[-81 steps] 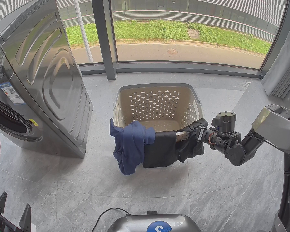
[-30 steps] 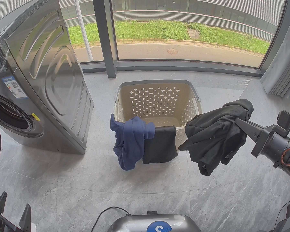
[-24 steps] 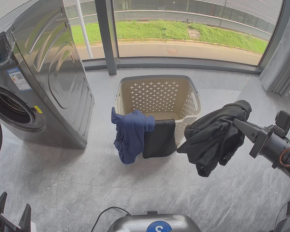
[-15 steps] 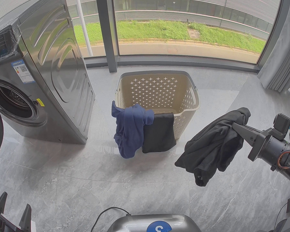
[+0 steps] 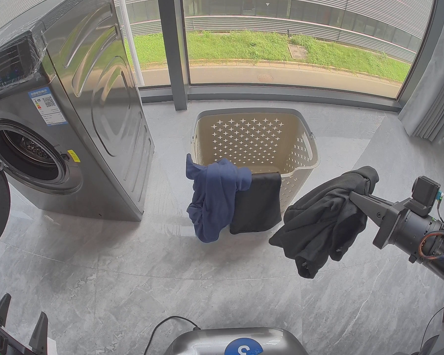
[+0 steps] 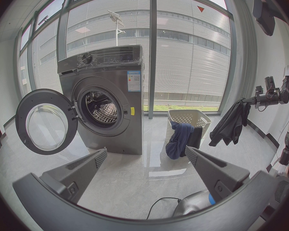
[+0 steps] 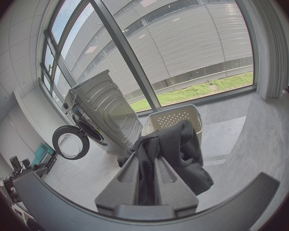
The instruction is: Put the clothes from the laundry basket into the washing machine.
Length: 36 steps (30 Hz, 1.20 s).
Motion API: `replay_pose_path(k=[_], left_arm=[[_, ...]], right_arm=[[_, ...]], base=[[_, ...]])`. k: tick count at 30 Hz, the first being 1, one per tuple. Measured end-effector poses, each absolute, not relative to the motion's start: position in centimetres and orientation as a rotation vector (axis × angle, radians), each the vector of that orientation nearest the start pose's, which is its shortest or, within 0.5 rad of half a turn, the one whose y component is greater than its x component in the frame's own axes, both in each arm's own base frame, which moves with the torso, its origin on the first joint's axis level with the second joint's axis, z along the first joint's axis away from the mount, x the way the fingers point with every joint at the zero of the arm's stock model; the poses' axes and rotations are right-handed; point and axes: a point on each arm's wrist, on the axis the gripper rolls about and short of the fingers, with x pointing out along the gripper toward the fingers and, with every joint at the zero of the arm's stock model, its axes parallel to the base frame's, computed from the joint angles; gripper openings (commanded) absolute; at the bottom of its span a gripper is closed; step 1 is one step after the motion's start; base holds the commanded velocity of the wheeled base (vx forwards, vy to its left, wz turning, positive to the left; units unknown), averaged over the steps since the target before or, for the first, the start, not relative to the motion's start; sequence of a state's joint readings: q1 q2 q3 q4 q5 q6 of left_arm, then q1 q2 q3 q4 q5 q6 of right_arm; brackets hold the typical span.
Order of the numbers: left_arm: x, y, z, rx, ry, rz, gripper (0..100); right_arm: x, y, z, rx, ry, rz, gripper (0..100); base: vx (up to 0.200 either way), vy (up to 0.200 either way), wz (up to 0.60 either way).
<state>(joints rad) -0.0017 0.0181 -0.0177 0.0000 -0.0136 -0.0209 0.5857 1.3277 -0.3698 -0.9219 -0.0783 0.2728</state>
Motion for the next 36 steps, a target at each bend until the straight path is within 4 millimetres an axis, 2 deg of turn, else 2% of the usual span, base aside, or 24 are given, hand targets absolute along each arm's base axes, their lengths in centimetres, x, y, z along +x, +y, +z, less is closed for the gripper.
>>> replay_pose_path(k=[36], left_arm=[[-2.27, -0.03, 8.06, -0.024, 0.002, -0.017, 100]], right_arm=[[16.60, 10.93, 17.91, 0.239, 0.144, 0.500, 0]], base=[[0.000, 0.200, 0.00]])
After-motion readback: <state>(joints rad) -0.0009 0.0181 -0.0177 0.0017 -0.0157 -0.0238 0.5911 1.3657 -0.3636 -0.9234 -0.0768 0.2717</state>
